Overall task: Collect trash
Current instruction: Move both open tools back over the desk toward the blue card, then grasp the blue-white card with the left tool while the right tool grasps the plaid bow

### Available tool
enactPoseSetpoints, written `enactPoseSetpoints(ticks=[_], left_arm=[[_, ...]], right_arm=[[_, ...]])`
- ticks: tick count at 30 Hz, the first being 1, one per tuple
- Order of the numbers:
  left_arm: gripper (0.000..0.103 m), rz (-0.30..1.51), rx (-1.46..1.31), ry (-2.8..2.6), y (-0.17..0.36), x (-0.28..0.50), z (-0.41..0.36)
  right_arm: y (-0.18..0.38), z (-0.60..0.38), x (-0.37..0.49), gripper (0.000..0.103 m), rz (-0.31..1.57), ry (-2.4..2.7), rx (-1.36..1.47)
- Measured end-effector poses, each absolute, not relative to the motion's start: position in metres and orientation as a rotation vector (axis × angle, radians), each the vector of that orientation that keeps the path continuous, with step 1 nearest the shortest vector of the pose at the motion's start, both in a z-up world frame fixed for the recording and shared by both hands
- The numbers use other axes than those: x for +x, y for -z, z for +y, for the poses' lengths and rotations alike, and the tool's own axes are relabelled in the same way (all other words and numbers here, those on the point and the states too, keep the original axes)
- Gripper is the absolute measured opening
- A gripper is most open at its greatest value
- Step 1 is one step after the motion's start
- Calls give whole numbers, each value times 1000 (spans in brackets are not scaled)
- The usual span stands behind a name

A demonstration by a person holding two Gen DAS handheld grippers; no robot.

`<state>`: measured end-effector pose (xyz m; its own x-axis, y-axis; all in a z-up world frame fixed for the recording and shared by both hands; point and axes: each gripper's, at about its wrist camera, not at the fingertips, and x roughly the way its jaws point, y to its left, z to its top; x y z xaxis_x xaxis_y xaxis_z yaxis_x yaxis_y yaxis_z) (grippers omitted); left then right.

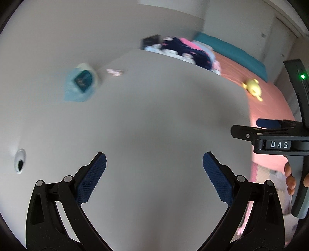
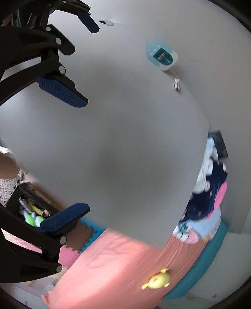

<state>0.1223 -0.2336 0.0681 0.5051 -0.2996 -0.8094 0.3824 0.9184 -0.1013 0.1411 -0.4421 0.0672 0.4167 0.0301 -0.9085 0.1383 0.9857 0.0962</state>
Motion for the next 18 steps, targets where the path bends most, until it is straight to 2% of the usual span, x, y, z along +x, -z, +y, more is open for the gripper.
enactPoseSetpoints(ticks=[8, 13, 18], left_arm=[[97, 981, 33, 307, -52, 182, -179], [97, 988, 24, 248, -45, 221, -163], [97, 970, 63, 222, -44, 257, -153]], right_arm=[[-51, -390, 213, 95, 1175, -23, 145], [-45, -362, 253, 80, 1191, -62, 112], [-43, -344, 294, 74, 1199, -81, 74]])
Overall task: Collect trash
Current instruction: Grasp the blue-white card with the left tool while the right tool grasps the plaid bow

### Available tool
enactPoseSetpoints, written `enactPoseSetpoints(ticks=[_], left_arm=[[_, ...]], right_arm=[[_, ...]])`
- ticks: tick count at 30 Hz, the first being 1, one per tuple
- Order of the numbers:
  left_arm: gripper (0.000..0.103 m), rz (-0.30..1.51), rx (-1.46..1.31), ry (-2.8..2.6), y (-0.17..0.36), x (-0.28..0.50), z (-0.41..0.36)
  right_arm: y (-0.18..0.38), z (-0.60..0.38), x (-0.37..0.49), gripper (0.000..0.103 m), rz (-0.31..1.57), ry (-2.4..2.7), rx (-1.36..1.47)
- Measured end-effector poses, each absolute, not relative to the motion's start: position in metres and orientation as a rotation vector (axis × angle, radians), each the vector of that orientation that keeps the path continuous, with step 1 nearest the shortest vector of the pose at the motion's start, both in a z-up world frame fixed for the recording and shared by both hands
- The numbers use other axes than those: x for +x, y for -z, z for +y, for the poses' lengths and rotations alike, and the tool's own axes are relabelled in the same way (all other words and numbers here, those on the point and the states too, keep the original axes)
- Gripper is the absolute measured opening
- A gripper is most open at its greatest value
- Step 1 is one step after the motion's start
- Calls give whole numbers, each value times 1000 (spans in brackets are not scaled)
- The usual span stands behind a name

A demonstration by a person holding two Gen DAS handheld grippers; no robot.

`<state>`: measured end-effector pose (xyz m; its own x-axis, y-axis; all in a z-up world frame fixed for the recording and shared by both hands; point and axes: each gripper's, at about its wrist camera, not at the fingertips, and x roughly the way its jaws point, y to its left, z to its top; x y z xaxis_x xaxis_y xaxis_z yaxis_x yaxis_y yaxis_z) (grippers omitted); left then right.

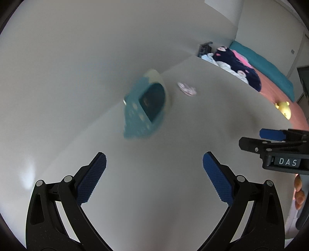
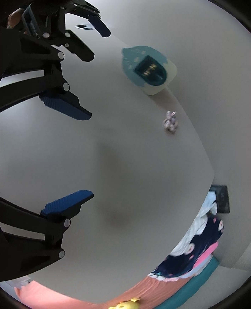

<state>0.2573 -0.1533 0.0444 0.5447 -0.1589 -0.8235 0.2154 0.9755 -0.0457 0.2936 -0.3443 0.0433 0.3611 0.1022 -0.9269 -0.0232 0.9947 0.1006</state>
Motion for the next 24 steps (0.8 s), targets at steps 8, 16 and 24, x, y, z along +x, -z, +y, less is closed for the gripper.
enactPoseSetpoints(ticks=[8, 16, 24], left_arm=[[97, 979, 47, 239, -36, 308, -140], [97, 992, 58, 277, -20, 336, -143], [64, 1014, 49, 286, -10, 347, -140]], right_arm=[[-41, -317, 352, 68, 1196, -109, 10], [-28, -292, 400, 62, 1188, -113, -50], [-16, -288, 417, 46, 1171, -118, -77]])
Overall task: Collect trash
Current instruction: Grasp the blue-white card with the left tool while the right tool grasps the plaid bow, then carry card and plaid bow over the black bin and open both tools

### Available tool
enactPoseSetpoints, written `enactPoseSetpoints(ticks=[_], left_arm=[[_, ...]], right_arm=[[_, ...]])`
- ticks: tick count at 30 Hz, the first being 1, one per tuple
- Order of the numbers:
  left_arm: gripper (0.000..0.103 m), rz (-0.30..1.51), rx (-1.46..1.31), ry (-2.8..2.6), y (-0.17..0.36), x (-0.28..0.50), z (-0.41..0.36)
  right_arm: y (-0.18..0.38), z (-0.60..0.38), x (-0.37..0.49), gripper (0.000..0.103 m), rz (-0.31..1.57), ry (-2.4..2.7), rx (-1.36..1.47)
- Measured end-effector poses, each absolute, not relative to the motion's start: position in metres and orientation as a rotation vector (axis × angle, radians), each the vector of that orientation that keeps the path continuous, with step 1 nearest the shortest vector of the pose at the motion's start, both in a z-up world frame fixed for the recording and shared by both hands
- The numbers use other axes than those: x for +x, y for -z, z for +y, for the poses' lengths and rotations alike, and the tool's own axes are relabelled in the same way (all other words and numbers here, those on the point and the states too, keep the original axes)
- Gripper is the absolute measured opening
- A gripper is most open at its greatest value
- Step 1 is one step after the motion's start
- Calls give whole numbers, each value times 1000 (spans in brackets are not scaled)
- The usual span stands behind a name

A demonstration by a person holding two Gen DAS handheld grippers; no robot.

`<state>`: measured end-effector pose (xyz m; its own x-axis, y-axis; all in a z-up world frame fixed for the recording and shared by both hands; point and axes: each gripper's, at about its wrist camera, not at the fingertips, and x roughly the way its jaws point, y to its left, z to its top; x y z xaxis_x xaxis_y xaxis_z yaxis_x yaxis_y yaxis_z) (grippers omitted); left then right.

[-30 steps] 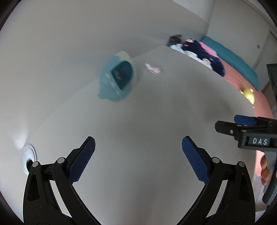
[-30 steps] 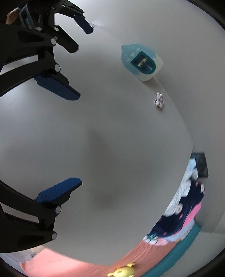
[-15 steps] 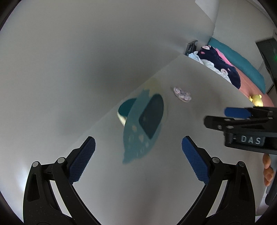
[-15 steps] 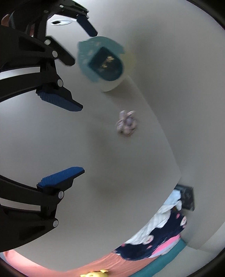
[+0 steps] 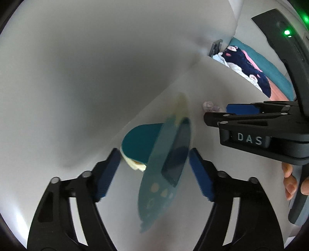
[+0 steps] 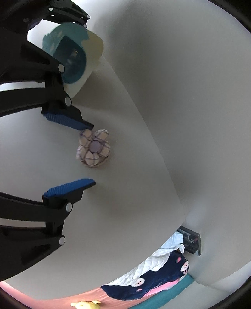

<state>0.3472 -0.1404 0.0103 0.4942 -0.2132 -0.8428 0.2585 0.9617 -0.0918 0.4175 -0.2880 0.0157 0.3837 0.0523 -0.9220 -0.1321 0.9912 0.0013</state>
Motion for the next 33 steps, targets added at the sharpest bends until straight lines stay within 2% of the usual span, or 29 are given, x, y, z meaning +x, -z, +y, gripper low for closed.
enactPoseSetpoints(ticks=[1, 4, 7, 20, 33], left_arm=[[60, 1013, 56, 285, -11, 348, -142], [58, 1016, 52, 289, -11, 350, -141], [57, 1000, 59, 267, -12, 348, -139], [57, 917, 72, 302, -52, 296, -157], [57, 908, 111, 379, -70, 197, -208]], right_arm=[[-16, -288, 418, 39, 1167, -121, -76], [-18, -284, 420, 29, 1156, -124, -94], [-22, -282, 417, 22, 1138, -120, -107], [-49, -321, 362, 21, 1148, -140, 14], [-80, -378, 235, 21, 1122, -99, 90]])
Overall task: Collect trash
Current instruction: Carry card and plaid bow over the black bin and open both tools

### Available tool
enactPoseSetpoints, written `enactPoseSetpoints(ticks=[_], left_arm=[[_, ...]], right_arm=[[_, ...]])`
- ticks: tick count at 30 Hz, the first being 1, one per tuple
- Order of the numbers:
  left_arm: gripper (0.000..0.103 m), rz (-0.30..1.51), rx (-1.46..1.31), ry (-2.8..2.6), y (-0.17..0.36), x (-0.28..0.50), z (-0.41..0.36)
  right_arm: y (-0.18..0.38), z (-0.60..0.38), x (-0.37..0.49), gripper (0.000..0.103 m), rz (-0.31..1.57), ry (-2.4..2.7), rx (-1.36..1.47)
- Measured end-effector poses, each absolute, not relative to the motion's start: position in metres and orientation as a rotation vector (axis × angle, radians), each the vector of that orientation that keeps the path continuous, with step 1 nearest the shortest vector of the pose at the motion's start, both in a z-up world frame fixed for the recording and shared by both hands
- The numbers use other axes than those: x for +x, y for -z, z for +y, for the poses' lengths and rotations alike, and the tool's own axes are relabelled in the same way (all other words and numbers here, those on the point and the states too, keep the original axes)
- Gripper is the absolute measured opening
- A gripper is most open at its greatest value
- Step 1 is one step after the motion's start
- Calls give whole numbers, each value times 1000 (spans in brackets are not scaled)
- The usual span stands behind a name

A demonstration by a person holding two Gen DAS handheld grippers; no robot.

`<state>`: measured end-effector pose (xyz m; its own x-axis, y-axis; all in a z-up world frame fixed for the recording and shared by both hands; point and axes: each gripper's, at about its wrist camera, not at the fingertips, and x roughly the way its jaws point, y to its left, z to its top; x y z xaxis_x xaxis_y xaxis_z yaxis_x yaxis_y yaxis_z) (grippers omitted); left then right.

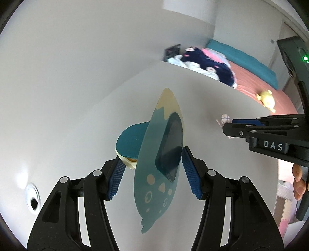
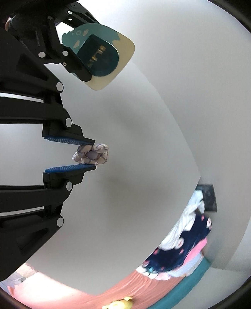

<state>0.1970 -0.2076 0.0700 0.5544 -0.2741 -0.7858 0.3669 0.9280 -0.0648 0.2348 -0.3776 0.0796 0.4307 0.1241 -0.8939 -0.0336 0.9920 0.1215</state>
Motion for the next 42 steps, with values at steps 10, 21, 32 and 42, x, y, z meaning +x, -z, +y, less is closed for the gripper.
enactPoseSetpoints(ticks=[10, 21, 32, 42], left_arm=[[57, 893, 180, 501, -79, 104, -280], [57, 887, 284, 671, -69, 15, -387], [57, 909, 410, 873, -39, -87, -485], [57, 956, 534, 988, -4, -153, -543]], right_arm=[[-93, -447, 116, 21, 1068, -27, 191], [-83, -554, -14, 21, 1029, 147, 306], [-47, -656, -140, 21, 1032, 358, 445], [-1, -711, -223, 21, 1062, 486, 571]])
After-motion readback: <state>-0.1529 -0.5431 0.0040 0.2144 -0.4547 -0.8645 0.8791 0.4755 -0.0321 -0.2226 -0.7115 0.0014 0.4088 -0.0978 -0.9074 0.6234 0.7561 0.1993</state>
